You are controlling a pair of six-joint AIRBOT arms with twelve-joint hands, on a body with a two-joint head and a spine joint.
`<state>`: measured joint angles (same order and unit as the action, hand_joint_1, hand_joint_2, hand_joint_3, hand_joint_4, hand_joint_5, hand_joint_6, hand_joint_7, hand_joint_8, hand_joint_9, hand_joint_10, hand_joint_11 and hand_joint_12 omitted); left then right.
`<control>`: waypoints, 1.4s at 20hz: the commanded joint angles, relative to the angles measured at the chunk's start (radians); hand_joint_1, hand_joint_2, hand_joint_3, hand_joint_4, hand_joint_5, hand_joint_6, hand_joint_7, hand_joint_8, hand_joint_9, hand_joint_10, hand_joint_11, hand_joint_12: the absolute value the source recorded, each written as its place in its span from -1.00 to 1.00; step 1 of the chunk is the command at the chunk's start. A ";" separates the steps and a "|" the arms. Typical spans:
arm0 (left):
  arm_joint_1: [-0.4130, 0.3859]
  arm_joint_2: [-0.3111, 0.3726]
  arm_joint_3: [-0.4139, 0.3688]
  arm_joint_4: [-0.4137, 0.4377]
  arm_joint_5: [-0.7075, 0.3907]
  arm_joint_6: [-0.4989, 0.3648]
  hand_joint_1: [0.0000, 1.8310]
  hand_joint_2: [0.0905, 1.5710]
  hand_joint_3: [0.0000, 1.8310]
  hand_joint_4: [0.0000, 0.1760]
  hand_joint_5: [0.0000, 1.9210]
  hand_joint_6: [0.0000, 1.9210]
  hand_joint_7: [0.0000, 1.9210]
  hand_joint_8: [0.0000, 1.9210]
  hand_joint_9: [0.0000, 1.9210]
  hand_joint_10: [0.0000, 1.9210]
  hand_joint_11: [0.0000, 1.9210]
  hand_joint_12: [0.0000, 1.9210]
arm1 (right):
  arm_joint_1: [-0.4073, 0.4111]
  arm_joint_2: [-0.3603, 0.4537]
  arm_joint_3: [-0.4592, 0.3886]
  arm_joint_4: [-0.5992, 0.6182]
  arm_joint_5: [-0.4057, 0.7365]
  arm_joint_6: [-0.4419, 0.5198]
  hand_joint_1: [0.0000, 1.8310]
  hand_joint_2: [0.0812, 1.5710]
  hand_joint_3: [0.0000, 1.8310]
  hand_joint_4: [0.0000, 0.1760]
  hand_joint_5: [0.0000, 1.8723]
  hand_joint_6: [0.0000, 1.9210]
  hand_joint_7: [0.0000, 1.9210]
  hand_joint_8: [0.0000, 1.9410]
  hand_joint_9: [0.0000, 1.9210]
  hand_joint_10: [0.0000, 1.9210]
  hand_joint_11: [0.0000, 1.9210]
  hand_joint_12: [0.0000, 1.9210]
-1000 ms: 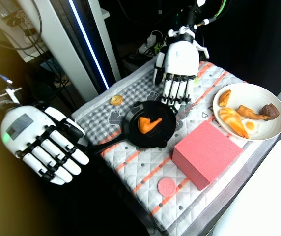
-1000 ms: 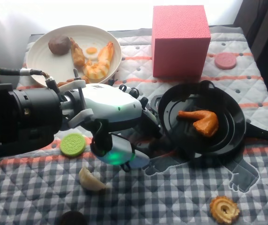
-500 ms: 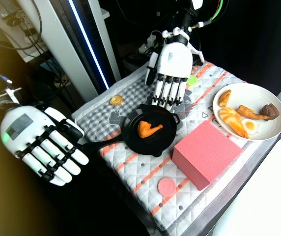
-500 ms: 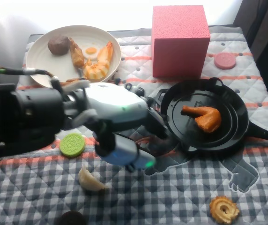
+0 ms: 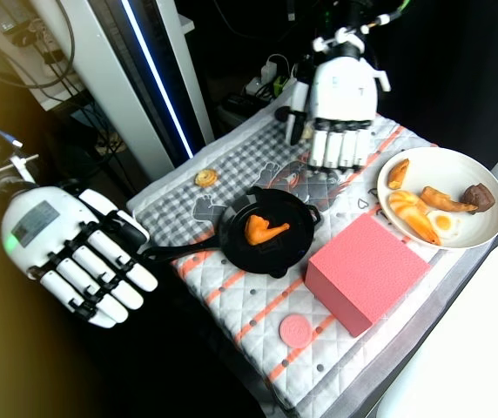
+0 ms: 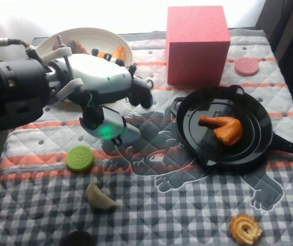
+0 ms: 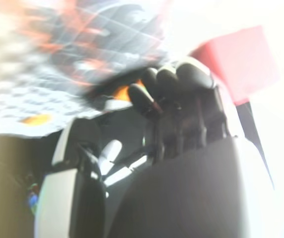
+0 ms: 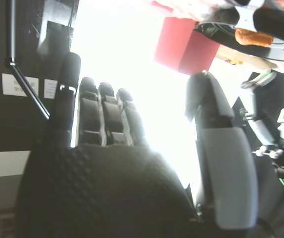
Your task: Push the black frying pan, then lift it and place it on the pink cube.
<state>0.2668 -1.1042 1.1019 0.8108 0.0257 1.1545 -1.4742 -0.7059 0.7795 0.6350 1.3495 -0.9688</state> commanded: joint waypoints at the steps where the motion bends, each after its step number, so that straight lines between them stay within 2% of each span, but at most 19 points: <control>1: -0.013 -0.008 0.009 0.000 -0.052 -0.002 -0.41 0.57 -1.00 -1.00 -0.57 -0.91 -0.56 -0.97 -0.74 -0.67 -1.00 0.42 | 0.005 0.004 0.003 -0.004 0.128 0.004 -0.34 0.57 -1.00 -1.00 -1.00 -1.00 -1.00 -1.00 -1.00 -1.00 -1.00 -0.08; 3: -0.012 -0.037 0.039 0.000 -0.033 -0.003 -0.47 0.58 -1.00 -1.00 -0.59 -0.99 -0.57 -1.00 -0.72 -0.77 -1.00 0.39 | 0.005 0.004 0.003 -0.004 0.128 0.004 -0.34 0.58 -1.00 -1.00 -1.00 -1.00 -1.00 -1.00 -1.00 -1.00 -1.00 -0.05; 5: -0.011 -0.064 0.066 0.004 -0.016 -0.003 -0.51 0.58 -1.00 -1.00 -0.70 -1.00 -0.70 -1.00 -0.83 -0.85 -1.00 0.31 | 0.005 0.004 0.003 -0.004 0.128 0.004 -0.31 0.58 -1.00 -1.00 -1.00 -1.00 -1.00 -1.00 -1.00 -1.00 -1.00 -0.05; 8: -0.008 -0.098 0.095 0.005 -0.003 -0.003 -0.43 0.55 -1.00 -1.00 -0.73 -1.00 -0.73 -1.00 -0.85 -0.88 -1.00 0.36 | 0.004 0.004 0.004 -0.004 0.128 0.004 -0.35 0.57 -1.00 -1.00 -1.00 -1.00 -1.00 -1.00 -1.00 -1.00 -1.00 -0.01; 10: -0.008 -0.114 0.107 0.005 0.004 -0.002 -0.50 0.54 -1.00 -0.78 -0.75 -1.00 -0.78 -1.00 -0.89 -0.93 -1.00 0.05 | 0.004 0.004 0.004 -0.004 0.128 0.004 -0.33 0.58 -1.00 -1.00 -1.00 -1.00 -1.00 -1.00 -1.00 -1.00 -1.00 -0.01; 11: -0.009 -0.122 0.111 0.005 0.002 -0.002 -0.44 0.52 -1.00 -0.76 -0.72 -0.99 -0.76 -1.00 -0.87 -0.93 -1.00 0.07 | 0.003 0.004 0.004 -0.004 0.128 0.004 -0.35 0.58 -1.00 -1.00 -1.00 -1.00 -1.00 -1.00 -1.00 -1.00 -1.00 0.04; 12: -0.009 -0.125 0.110 0.005 -0.002 -0.001 -0.39 0.54 -1.00 -1.00 -0.69 -0.98 -0.68 -0.98 -0.76 -0.89 -1.00 0.24 | 0.003 0.004 0.004 -0.004 0.128 0.004 -0.35 0.59 -1.00 -1.00 -1.00 -1.00 -1.00 -1.00 -1.00 -1.00 -1.00 0.05; 13: -0.008 -0.126 0.107 0.005 -0.009 -0.001 -0.39 0.55 -1.00 -0.78 -0.68 -0.98 -0.67 -0.98 -0.74 -0.89 -1.00 0.27 | 0.003 0.003 0.004 -0.004 0.128 0.004 -0.36 0.59 -1.00 -1.00 -1.00 -1.00 -1.00 -1.00 -1.00 -1.00 -1.00 0.05; 14: -0.006 -0.127 0.100 0.005 -0.019 -0.001 -0.42 0.53 -1.00 -0.69 -0.68 -0.99 -0.69 -0.99 -0.76 -0.90 -1.00 0.25 | 0.003 0.003 0.004 -0.004 0.128 0.004 -0.36 0.59 -1.00 -1.00 -1.00 -1.00 -1.00 -1.00 -1.00 -1.00 -1.00 0.05; 15: -0.003 -0.126 0.090 0.004 -0.031 -0.001 -0.40 0.49 -1.00 -0.45 -0.64 -0.98 -0.70 -1.00 -0.78 -0.92 -1.00 0.21 | 0.002 0.003 0.004 -0.003 0.128 0.004 -0.38 0.60 -1.00 -1.00 -1.00 -1.00 -1.00 -1.00 -1.00 -1.00 -1.00 -0.16; 16: -0.002 -0.125 0.088 0.004 -0.034 -0.001 -0.40 0.49 -1.00 -0.45 -0.64 -0.98 -0.70 -1.00 -0.78 -0.92 -1.00 0.21 | 0.002 0.003 0.004 -0.003 0.128 0.004 -0.38 0.60 -1.00 -1.00 -1.00 -1.00 -1.00 -1.00 -1.00 -1.00 -1.00 -0.16; 17: 0.001 -0.122 0.079 0.003 -0.044 -0.001 -0.41 0.49 -1.00 -0.32 -0.65 -0.99 -0.71 -1.00 -0.80 -0.95 -1.00 -0.01 | 0.002 0.002 0.004 -0.003 0.128 0.004 -0.37 0.59 -1.00 -1.00 -1.00 -1.00 -1.00 -1.00 -1.00 -1.00 -1.00 -0.25; 18: 0.005 -0.116 0.065 0.003 -0.059 -0.001 -0.37 0.51 -1.00 -0.60 -0.59 -0.98 -0.67 -0.99 -0.77 -0.95 -1.00 -0.10 | 0.001 0.002 0.004 -0.003 0.128 0.004 -0.38 0.60 -1.00 -1.00 -1.00 -1.00 -1.00 -1.00 -1.00 -1.00 -1.00 -0.26; 20: 0.007 -0.107 0.046 0.002 -0.084 0.000 -0.35 0.54 -1.00 -0.80 -0.55 -0.98 -0.64 -0.99 -0.71 -0.95 -1.00 0.05 | 0.000 0.002 0.003 -0.002 0.128 0.004 -0.36 0.60 -1.00 -1.00 -1.00 -1.00 -1.00 -1.00 -1.00 -1.00 -1.00 -0.17; 21: 0.008 -0.104 0.037 0.002 -0.094 0.000 -0.38 0.55 -1.00 -0.87 -0.58 -1.00 -0.68 -1.00 -0.74 -0.97 -1.00 -0.01 | 0.000 0.001 0.003 -0.002 0.128 0.004 -0.36 0.60 -1.00 -1.00 -1.00 -1.00 -1.00 -1.00 -1.00 -1.00 -1.00 -0.12; 22: 0.010 -0.098 0.026 0.002 -0.108 0.000 -0.41 0.55 -1.00 -1.00 -0.58 -1.00 -0.67 -1.00 -0.72 -0.97 -1.00 0.04 | 0.000 0.001 0.003 -0.002 0.128 0.004 -0.37 0.59 -1.00 -1.00 -1.00 -1.00 -1.00 -1.00 -1.00 -1.00 -1.00 -0.11; 23: 0.012 -0.095 0.019 0.002 -0.115 0.000 -0.43 0.55 -1.00 -1.00 -0.61 -1.00 -0.67 -1.00 -0.73 -0.98 -1.00 -0.02 | 0.000 0.001 0.003 -0.002 0.128 0.004 -0.35 0.60 -1.00 -1.00 -1.00 -1.00 -1.00 -1.00 -1.00 -1.00 -1.00 -0.11; 26: 0.020 -0.086 -0.004 0.001 -0.145 -0.001 -0.45 0.55 -1.00 -0.81 -0.65 -1.00 -0.69 -1.00 -0.76 -1.00 -1.00 -0.27 | 0.000 0.000 0.003 -0.002 0.128 0.004 -0.36 0.59 -1.00 -1.00 -1.00 -1.00 -1.00 -1.00 -1.00 -1.00 -1.00 -0.16; 28: 0.024 -0.082 -0.016 0.001 -0.163 -0.001 -0.42 0.55 -1.00 -0.67 -0.65 -1.00 -0.69 -1.00 -0.76 -1.00 -1.00 -0.23 | 0.000 0.000 0.003 -0.002 0.128 0.004 -0.36 0.60 -1.00 -1.00 -1.00 -1.00 -1.00 -1.00 -1.00 -1.00 -1.00 -0.12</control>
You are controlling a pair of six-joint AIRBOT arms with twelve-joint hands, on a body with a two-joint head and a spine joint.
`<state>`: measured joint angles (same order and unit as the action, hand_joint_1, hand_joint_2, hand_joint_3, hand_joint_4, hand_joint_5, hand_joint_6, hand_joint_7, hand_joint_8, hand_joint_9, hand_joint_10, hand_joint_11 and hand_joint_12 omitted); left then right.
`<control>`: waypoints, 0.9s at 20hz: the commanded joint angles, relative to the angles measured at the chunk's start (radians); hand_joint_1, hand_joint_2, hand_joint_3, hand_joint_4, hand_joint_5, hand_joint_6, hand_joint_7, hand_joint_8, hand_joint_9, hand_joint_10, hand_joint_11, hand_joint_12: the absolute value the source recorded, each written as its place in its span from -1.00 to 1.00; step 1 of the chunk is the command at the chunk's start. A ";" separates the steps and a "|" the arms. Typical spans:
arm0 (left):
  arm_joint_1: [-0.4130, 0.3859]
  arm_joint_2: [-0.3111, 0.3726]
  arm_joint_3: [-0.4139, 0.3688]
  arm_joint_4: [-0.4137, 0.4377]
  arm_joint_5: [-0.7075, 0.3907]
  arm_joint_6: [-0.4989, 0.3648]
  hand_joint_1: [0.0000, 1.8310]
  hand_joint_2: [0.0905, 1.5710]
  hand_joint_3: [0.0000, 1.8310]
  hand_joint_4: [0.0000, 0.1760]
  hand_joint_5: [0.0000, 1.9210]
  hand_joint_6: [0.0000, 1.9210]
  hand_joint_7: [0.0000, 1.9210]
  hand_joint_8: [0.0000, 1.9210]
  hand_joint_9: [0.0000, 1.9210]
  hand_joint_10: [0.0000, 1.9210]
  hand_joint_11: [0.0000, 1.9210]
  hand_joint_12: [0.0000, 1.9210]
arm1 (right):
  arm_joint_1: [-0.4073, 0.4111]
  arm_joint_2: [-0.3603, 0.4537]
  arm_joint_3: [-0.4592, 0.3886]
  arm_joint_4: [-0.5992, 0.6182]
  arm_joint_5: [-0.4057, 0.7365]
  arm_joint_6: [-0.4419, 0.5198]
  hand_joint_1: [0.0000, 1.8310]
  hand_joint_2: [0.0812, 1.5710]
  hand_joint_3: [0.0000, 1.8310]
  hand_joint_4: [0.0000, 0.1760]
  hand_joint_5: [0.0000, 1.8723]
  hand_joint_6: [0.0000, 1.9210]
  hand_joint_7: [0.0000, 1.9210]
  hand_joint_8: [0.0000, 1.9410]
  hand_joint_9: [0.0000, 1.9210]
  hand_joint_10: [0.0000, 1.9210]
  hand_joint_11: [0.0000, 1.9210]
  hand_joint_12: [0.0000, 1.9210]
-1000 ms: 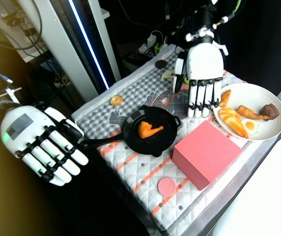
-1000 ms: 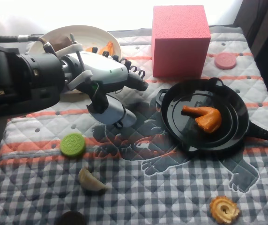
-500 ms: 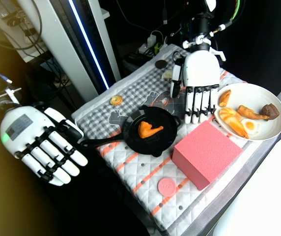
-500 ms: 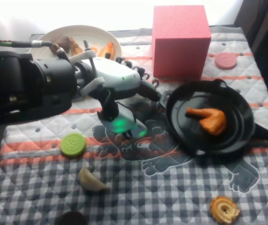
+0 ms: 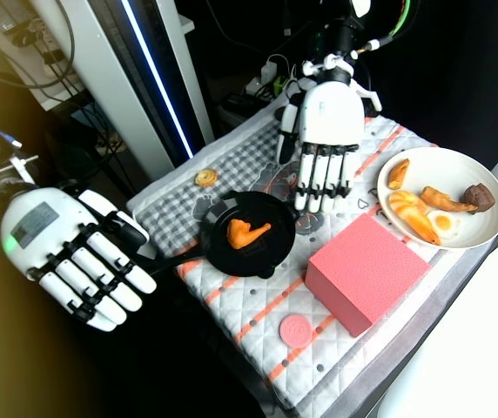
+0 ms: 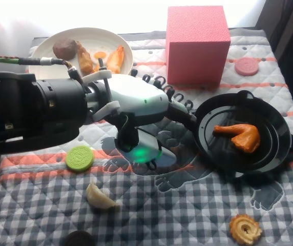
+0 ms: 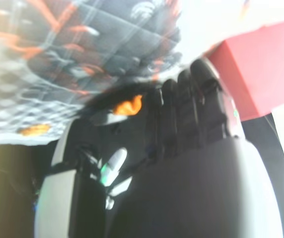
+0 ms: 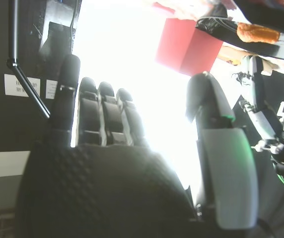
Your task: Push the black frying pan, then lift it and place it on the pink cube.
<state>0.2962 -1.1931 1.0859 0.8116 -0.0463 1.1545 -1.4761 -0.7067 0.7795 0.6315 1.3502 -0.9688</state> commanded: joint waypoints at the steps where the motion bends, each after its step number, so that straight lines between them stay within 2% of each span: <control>1: -0.002 0.008 -0.006 0.000 -0.099 -0.001 -0.42 0.55 -1.00 -0.57 -0.65 -1.00 -0.69 -1.00 -0.77 -1.00 -1.00 -0.23 | 0.002 0.000 0.003 0.002 0.127 0.004 -0.36 0.59 -1.00 -1.00 -1.00 -1.00 -1.00 -1.00 -1.00 -1.00 -1.00 -0.11; 2: 0.003 0.009 -0.012 0.000 -0.107 -0.001 -0.40 0.54 -1.00 -0.58 -0.63 -0.99 -0.68 -1.00 -0.76 -1.00 -1.00 -0.23 | 0.002 0.000 0.003 0.002 0.127 0.004 -0.35 0.60 -1.00 -1.00 -1.00 -1.00 -1.00 -1.00 -1.00 -1.00 -1.00 -0.07; 3: 0.008 0.010 -0.016 0.000 -0.112 -0.001 -0.36 0.53 -1.00 -0.82 -0.60 -0.98 -0.64 -0.99 -0.72 -0.98 -1.00 -0.12 | 0.002 0.000 0.003 0.002 0.127 0.004 -0.34 0.61 -1.00 -1.00 -1.00 -1.00 -1.00 -1.00 -1.00 -1.00 -1.00 -0.07; 5: 0.014 0.015 -0.023 0.000 -0.121 -0.001 -0.38 0.55 -1.00 -0.84 -0.61 -1.00 -0.64 -1.00 -0.71 -0.99 -1.00 -0.06 | 0.002 0.000 0.003 0.002 0.127 0.004 -0.33 0.60 -1.00 -1.00 -1.00 -1.00 -1.00 -1.00 -1.00 -1.00 -1.00 -0.07; 7: 0.016 0.030 -0.036 -0.001 -0.141 -0.006 -0.42 0.56 -1.00 -0.62 -0.63 -1.00 -0.66 -1.00 -0.74 -1.00 -1.00 -0.12 | 0.001 0.000 0.002 0.002 0.127 0.004 -0.36 0.59 -1.00 -1.00 -1.00 -1.00 -1.00 -1.00 -1.00 -1.00 -1.00 -0.13; 8: 0.016 0.034 -0.039 0.003 -0.141 -0.005 -0.41 0.56 -1.00 -0.62 -0.64 -1.00 -0.67 -1.00 -0.75 -1.00 -1.00 -0.19 | 0.001 0.000 0.002 0.003 0.127 0.004 -0.35 0.59 -1.00 -1.00 -1.00 -1.00 -1.00 -1.00 -1.00 -1.00 -1.00 -0.15; 9: 0.014 0.037 -0.034 0.003 -0.129 -0.006 -0.40 0.57 -1.00 -0.92 -0.65 -1.00 -0.68 -1.00 -0.75 -1.00 -1.00 -0.21 | 0.001 0.000 0.002 0.004 0.127 0.004 -0.34 0.59 -1.00 -1.00 -1.00 -1.00 -1.00 -1.00 -1.00 -1.00 -1.00 -0.15; 10: 0.010 0.040 -0.027 0.003 -0.110 -0.006 -0.40 0.57 -1.00 -1.00 -0.64 -1.00 -0.68 -1.00 -0.72 -0.98 -1.00 -0.09 | 0.001 0.000 0.002 0.004 0.127 0.004 -0.35 0.60 -1.00 -1.00 -1.00 -1.00 -1.00 -1.00 -0.99 -1.00 -1.00 -0.05; 11: 0.008 0.042 -0.020 0.003 -0.093 -0.005 -0.41 0.57 -1.00 -1.00 -0.64 -0.99 -0.65 -0.99 -0.69 -0.97 -1.00 0.04 | 0.001 0.000 0.002 0.004 0.127 0.004 -0.35 0.60 -1.00 -1.00 -1.00 -1.00 -1.00 -1.00 -1.00 -1.00 -1.00 -0.03; 12: 0.006 0.043 -0.013 0.003 -0.078 -0.005 -0.49 0.56 -1.00 -0.73 -0.62 -0.99 -0.65 -0.99 -0.69 -0.98 -1.00 0.06 | 0.000 0.000 0.002 0.005 0.127 0.004 -0.37 0.60 -1.00 -1.00 -1.00 -1.00 -1.00 -1.00 -0.99 -1.00 -1.00 -0.02; 13: 0.005 0.042 -0.003 0.003 -0.061 -0.005 -0.52 0.57 -1.00 -0.68 -0.60 -0.99 -0.64 -0.99 -0.67 -0.97 -1.00 0.07 | 0.000 -0.001 0.002 0.006 0.127 0.004 -0.38 0.59 -1.00 -1.00 -1.00 -1.00 -1.00 -1.00 -0.99 -1.00 -1.00 -0.02; 14: 0.002 0.039 0.008 0.006 -0.043 -0.005 -0.50 0.59 -1.00 -0.85 -0.53 -0.98 -0.52 -0.97 -0.58 -0.94 -1.00 0.21 | 0.000 -0.001 0.002 0.007 0.127 0.004 -0.38 0.59 -1.00 -1.00 -1.00 -1.00 -1.00 -1.00 -1.00 -1.00 -1.00 -0.07; 15: 0.000 0.034 0.015 0.011 -0.032 -0.005 -0.50 0.59 -1.00 -0.85 -0.53 -0.98 -0.52 -0.97 -0.58 -0.94 -1.00 0.21 | -0.001 -0.001 0.002 0.008 0.128 0.004 -0.38 0.59 -1.00 -1.00 -1.00 -1.00 -1.00 -1.00 -1.00 -1.00 -1.00 -0.07; 16: -0.001 0.023 0.027 0.021 -0.017 -0.005 -0.45 0.59 -1.00 -0.97 -0.51 -0.98 -0.48 -0.96 -0.56 -0.93 -1.00 0.24 | -0.001 -0.001 0.001 0.008 0.128 0.004 -0.37 0.59 -1.00 -1.00 -1.00 -1.00 -1.00 -1.00 -1.00 -1.00 -1.00 -0.08; 17: -0.003 0.015 0.033 0.030 -0.008 -0.005 -0.43 0.59 -1.00 -1.00 -0.50 -0.98 -0.45 -0.97 -0.53 -0.92 -1.00 0.27 | -0.001 -0.001 0.001 0.009 0.128 0.004 -0.38 0.59 -1.00 -1.00 -1.00 -1.00 -1.00 -1.00 -1.00 -1.00 -1.00 -0.08; 18: -0.003 0.002 0.043 0.034 0.001 -0.005 -0.41 0.59 -1.00 -1.00 -0.47 -0.98 -0.43 -0.97 -0.52 -0.91 -1.00 0.37 | -0.001 -0.002 0.002 0.009 0.128 0.004 -0.37 0.58 -1.00 -1.00 -1.00 -1.00 -1.00 -1.00 -1.00 -1.00 -1.00 -0.05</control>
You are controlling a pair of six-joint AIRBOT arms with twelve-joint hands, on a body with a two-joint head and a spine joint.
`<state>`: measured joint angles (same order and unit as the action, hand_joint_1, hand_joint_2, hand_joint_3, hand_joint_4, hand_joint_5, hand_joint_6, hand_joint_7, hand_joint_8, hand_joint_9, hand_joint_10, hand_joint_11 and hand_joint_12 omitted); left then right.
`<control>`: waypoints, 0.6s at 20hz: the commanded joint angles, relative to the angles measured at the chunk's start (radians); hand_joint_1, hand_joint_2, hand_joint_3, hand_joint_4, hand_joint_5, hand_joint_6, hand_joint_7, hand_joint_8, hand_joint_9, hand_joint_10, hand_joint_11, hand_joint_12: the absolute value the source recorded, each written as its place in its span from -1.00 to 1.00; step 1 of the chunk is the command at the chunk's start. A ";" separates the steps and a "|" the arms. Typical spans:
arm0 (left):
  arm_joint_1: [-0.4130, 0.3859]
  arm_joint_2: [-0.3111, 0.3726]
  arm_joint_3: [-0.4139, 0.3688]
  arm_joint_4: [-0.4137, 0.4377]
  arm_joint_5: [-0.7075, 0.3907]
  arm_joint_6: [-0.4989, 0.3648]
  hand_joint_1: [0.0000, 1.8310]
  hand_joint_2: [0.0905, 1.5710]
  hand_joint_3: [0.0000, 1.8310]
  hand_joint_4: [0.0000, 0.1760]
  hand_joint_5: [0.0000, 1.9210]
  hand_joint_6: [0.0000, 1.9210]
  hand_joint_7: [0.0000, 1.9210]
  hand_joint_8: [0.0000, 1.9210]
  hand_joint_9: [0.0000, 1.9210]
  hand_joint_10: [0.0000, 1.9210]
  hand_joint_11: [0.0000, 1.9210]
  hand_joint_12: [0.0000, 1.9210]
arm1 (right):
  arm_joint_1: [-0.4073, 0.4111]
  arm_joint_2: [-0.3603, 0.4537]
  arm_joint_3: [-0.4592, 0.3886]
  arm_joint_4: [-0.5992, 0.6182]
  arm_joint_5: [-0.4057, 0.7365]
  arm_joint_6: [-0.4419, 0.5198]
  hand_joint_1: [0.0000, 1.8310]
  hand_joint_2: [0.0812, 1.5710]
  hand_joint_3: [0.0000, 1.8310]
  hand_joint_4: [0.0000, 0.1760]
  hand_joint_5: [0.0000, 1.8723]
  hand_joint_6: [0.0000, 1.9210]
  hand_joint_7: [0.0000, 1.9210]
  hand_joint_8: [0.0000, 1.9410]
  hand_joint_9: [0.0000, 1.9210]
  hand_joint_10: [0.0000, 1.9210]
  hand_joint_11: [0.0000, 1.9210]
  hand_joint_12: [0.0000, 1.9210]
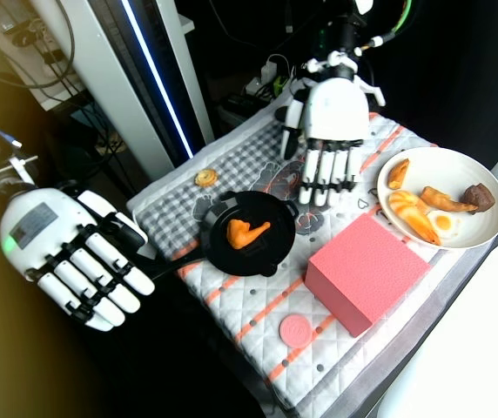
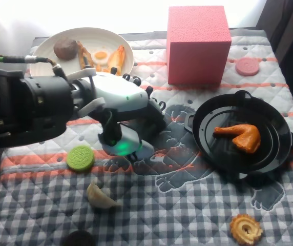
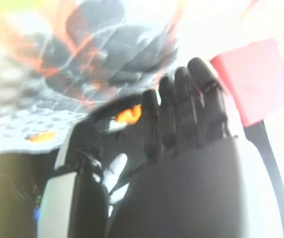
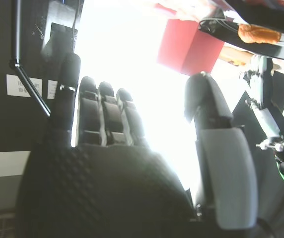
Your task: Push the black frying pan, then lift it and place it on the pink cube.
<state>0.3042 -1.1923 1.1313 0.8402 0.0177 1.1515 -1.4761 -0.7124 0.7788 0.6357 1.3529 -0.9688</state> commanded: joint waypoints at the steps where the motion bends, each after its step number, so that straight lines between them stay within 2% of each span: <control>1: -0.009 -0.009 0.006 0.005 -0.058 -0.002 -0.38 0.59 -1.00 -1.00 -0.45 -0.99 -0.38 -0.97 -0.55 -0.66 -1.00 0.54 | -0.001 0.004 0.002 0.006 0.125 0.004 -0.37 0.59 -1.00 -1.00 -1.00 -1.00 -1.00 -1.00 -1.00 -1.00 -1.00 -0.04; 2: -0.007 -0.018 0.012 0.005 -0.056 -0.002 -0.37 0.59 -1.00 -1.00 -0.44 -1.00 -0.36 -0.97 -0.68 -0.31 -1.00 0.63 | -0.001 0.003 0.002 0.006 0.125 0.004 -0.36 0.59 -1.00 -1.00 -1.00 -1.00 -1.00 -1.00 -0.99 -1.00 -1.00 -0.05; 3: -0.006 -0.027 0.017 0.005 -0.055 -0.002 -0.38 0.58 -1.00 -1.00 -0.45 -1.00 -0.41 -0.99 -0.79 -0.28 -1.00 0.51 | -0.002 0.003 0.002 0.006 0.125 0.004 -0.34 0.59 -1.00 -1.00 -1.00 -1.00 -1.00 -1.00 -1.00 -1.00 -1.00 -0.04; 4: -0.006 -0.033 0.018 0.005 -0.057 -0.002 -0.40 0.58 -1.00 -1.00 -0.46 -1.00 -0.46 -1.00 -0.78 -0.45 -1.00 0.35 | -0.002 0.003 0.003 0.006 0.125 0.004 -0.34 0.59 -1.00 -1.00 -1.00 -1.00 -1.00 -1.00 -0.99 -1.00 -1.00 0.02; 5: -0.006 -0.035 0.018 0.005 -0.064 -0.002 -0.40 0.58 -1.00 -1.00 -0.46 -1.00 -0.50 -1.00 -0.76 -0.64 -1.00 0.21 | -0.002 0.003 0.003 0.006 0.125 0.004 -0.32 0.60 -1.00 -1.00 -1.00 -1.00 -1.00 -1.00 -1.00 -1.00 -1.00 -0.01; 7: -0.006 -0.039 0.017 0.005 -0.076 -0.002 -0.40 0.59 -1.00 -1.00 -0.46 -1.00 -0.56 -1.00 -0.71 -0.86 -1.00 0.13 | -0.003 0.002 0.003 0.006 0.126 0.004 -0.33 0.60 -1.00 -1.00 -1.00 -1.00 -1.00 -1.00 -1.00 -1.00 -1.00 -0.06; 9: -0.006 -0.039 0.003 0.004 -0.097 -0.002 -0.37 0.59 -1.00 -1.00 -0.46 -1.00 -0.54 -0.99 -0.68 -0.87 -1.00 0.13 | -0.003 0.000 0.003 0.006 0.126 0.004 -0.34 0.60 -1.00 -1.00 -1.00 -1.00 -1.00 -1.00 -1.00 -1.00 -1.00 -0.07; 10: -0.005 -0.039 -0.003 0.004 -0.111 -0.002 -0.43 0.60 -1.00 -1.00 -0.48 -1.00 -0.53 -0.99 -0.66 -0.86 -1.00 0.21 | -0.003 -0.001 0.003 0.006 0.126 0.004 -0.34 0.61 -1.00 -1.00 -1.00 -1.00 -1.00 -1.00 -1.00 -1.00 -1.00 -0.07; 11: -0.005 -0.038 -0.008 0.004 -0.120 -0.002 -0.42 0.57 -1.00 -0.78 -0.46 -0.99 -0.51 -0.99 -0.64 -0.84 -1.00 0.29 | -0.003 -0.001 0.003 0.006 0.126 0.004 -0.34 0.60 -1.00 -1.00 -1.00 -1.00 -1.00 -1.00 -1.00 -1.00 -1.00 -0.14; 12: -0.005 -0.037 -0.023 0.005 -0.143 -0.002 -0.38 0.57 -1.00 -0.85 -0.45 -0.99 -0.46 -0.98 -0.60 -0.80 -1.00 0.35 | -0.003 -0.002 0.003 0.006 0.125 0.004 -0.34 0.61 -1.00 -1.00 -1.00 -1.00 -1.00 -1.00 -1.00 -1.00 -1.00 -0.08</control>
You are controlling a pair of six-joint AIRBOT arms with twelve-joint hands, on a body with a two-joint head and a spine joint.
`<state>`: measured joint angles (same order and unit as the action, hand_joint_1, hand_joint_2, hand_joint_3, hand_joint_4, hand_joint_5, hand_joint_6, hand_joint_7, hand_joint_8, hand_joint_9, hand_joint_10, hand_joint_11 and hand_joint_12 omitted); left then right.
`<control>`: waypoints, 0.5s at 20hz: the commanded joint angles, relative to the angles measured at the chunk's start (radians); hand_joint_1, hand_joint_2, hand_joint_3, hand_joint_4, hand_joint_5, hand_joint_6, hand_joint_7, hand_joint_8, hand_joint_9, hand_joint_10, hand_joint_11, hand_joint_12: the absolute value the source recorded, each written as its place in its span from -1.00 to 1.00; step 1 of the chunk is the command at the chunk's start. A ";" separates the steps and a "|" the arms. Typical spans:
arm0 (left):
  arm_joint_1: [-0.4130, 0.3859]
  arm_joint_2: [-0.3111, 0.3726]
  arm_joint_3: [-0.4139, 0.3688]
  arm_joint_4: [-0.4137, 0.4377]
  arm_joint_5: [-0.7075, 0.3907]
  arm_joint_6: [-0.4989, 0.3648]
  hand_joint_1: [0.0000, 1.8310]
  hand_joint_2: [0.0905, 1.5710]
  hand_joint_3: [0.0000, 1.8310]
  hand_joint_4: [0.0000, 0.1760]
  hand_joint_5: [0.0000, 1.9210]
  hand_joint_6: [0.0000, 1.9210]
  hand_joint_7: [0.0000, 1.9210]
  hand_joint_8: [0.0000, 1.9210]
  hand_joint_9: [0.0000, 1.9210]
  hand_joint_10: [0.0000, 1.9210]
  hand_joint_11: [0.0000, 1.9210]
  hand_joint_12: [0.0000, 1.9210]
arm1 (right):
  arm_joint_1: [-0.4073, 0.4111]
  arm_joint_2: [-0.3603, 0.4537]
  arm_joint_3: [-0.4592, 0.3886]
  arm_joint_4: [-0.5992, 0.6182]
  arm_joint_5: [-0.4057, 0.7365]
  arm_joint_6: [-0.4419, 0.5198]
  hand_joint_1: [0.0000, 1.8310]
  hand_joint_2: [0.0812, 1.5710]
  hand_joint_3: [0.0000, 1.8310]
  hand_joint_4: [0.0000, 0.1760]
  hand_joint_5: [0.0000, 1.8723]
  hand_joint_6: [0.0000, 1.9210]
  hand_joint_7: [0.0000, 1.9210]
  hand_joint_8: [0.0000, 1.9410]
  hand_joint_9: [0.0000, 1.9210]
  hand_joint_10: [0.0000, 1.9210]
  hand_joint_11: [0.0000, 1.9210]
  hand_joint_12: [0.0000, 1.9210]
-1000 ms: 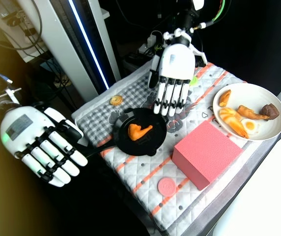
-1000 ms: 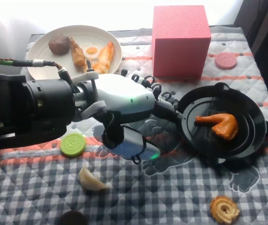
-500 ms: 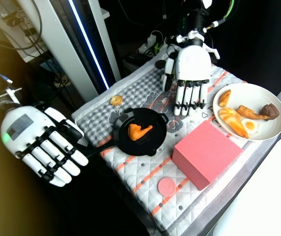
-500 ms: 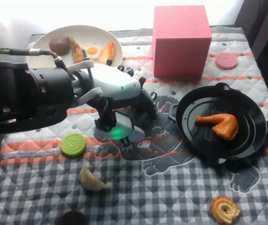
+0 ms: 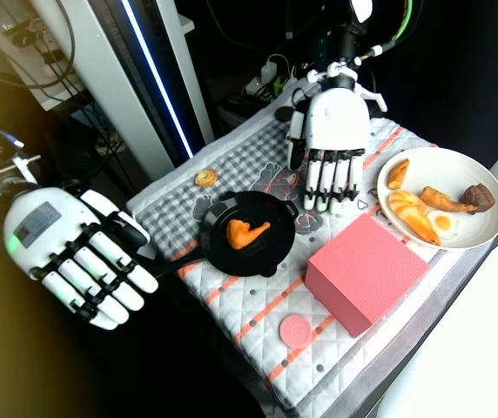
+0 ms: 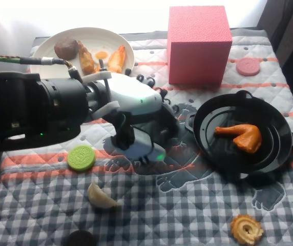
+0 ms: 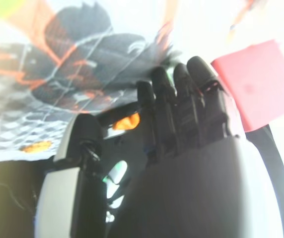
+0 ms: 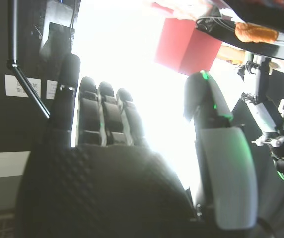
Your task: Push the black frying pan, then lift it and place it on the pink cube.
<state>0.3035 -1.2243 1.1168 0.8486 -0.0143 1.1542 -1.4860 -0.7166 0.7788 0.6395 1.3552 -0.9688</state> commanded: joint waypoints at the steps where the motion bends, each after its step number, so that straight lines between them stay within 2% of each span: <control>1: -0.005 -0.005 -0.010 -0.003 -0.113 -0.005 -0.38 0.57 -1.00 -0.76 -0.45 -0.99 -0.46 -0.98 -0.67 -0.82 -1.00 0.27 | 0.007 0.002 0.003 0.003 0.123 0.004 -0.34 0.61 -1.00 -1.00 -1.00 -1.00 -1.00 -1.00 -1.00 -1.00 -1.00 -0.07; 2: -0.006 -0.003 -0.015 -0.003 -0.122 -0.005 -0.38 0.57 -1.00 -0.76 -0.45 -0.99 -0.46 -0.98 -0.67 -0.82 -1.00 0.27 | 0.007 0.002 0.003 0.003 0.123 0.004 -0.34 0.61 -1.00 -1.00 -1.00 -1.00 -1.00 -1.00 -1.00 -1.00 -1.00 -0.07; 3: -0.007 -0.003 -0.017 -0.003 -0.127 -0.005 -0.39 0.57 -1.00 -0.57 -0.44 -0.99 -0.46 -0.99 -0.70 -0.84 -1.00 0.21 | 0.007 0.002 0.003 0.003 0.123 0.004 -0.36 0.61 -1.00 -1.00 -1.00 -1.00 -1.00 -1.00 -0.99 -1.00 -1.00 0.00; 4: -0.008 -0.003 -0.019 -0.003 -0.131 -0.005 -0.38 0.56 -1.00 -0.59 -0.43 -0.99 -0.44 -0.98 -0.70 -0.83 -1.00 0.29 | 0.007 0.002 0.003 0.003 0.123 0.004 -0.35 0.61 -1.00 -1.00 -1.00 -1.00 -1.00 -1.00 -0.99 -1.00 -1.00 0.01; 6: -0.009 -0.003 -0.026 -0.003 -0.145 -0.005 -0.39 0.56 -1.00 -0.79 -0.46 -1.00 -0.46 -1.00 -0.74 -0.60 -1.00 0.32 | 0.007 0.002 0.003 0.003 0.123 0.004 -0.32 0.60 -1.00 -1.00 -1.00 -1.00 -1.00 -1.00 -1.00 -1.00 -1.00 0.02; 7: -0.009 -0.003 -0.028 -0.003 -0.152 -0.005 -0.39 0.56 -1.00 -0.70 -0.46 -1.00 -0.48 -1.00 -0.76 -0.57 -1.00 0.30 | 0.007 0.002 0.003 0.003 0.123 0.004 -0.33 0.61 -1.00 -1.00 -1.00 -1.00 -1.00 -1.00 -0.99 -1.00 -1.00 0.02; 9: -0.008 -0.004 -0.035 -0.002 -0.165 -0.005 -0.34 0.53 -1.00 -0.70 -0.43 -0.99 -0.46 -0.99 -0.72 -0.54 -1.00 0.24 | 0.007 0.002 0.003 0.003 0.123 0.004 -0.35 0.60 -1.00 -1.00 -1.00 -1.00 -1.00 -1.00 -1.00 -1.00 -1.00 0.01; 10: -0.008 -0.005 -0.037 -0.002 -0.171 -0.005 -0.31 0.51 -1.00 -0.86 -0.40 -0.98 -0.40 -0.98 -0.69 -0.51 -1.00 0.28 | 0.007 0.002 0.003 0.003 0.123 0.004 -0.35 0.60 -1.00 -1.00 -1.00 -1.00 -1.00 -1.00 -0.99 -1.00 -1.00 0.01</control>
<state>0.3035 -1.2316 1.0821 0.8497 -0.0940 1.1511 -1.4860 -0.7174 0.7788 0.6388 1.3560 -0.9688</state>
